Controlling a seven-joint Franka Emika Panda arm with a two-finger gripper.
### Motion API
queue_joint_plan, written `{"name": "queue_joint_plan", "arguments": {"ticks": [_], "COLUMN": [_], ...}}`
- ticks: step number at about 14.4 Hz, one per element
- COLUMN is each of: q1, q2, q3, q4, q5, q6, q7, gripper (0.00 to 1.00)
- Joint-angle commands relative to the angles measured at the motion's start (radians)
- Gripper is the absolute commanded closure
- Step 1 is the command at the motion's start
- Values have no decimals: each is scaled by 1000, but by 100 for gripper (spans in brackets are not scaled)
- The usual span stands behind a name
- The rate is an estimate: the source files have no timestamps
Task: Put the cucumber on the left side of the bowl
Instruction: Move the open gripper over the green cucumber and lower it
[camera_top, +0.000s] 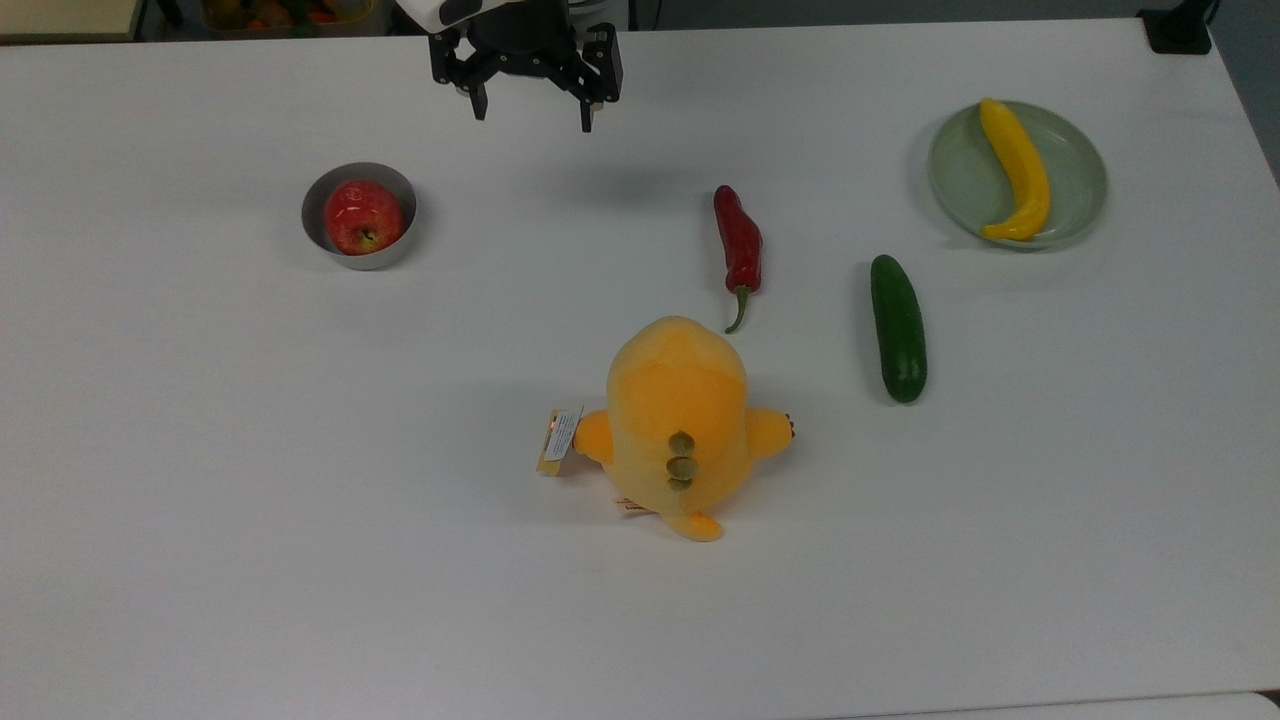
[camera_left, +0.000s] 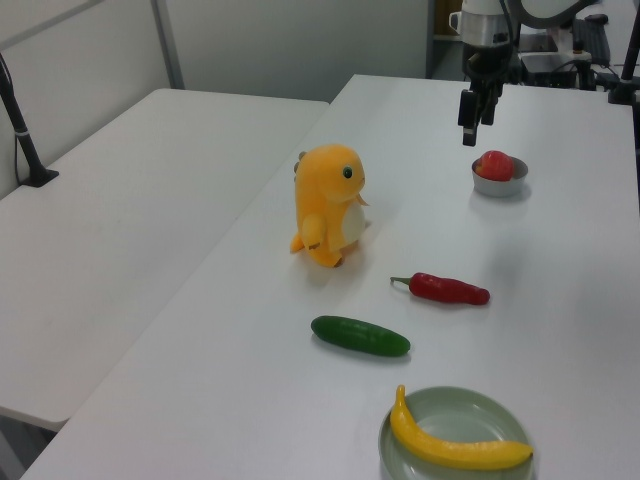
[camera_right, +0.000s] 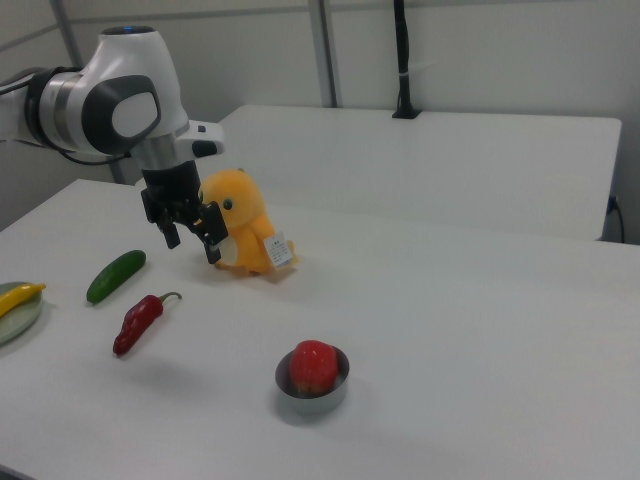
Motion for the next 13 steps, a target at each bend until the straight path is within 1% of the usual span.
{"name": "queue_joint_plan", "arguments": {"ticks": [1, 3, 6, 7, 9, 12, 13], "q1": [9, 32, 57, 81, 113, 147, 172], "q2": [-12, 1, 44, 71, 97, 114, 149], "q3": [3, 8, 47, 61, 67, 78, 78], "q4": [-31, -37, -26, -20, -19, -11, 22], "q5": [24, 24, 25, 25, 24, 25, 24], "q6": [69, 103, 126, 181, 256, 290, 295], "q7": [-17, -8, 49, 118, 213, 273, 314], "gripper": [0, 0, 0, 0, 0, 0, 0]}}
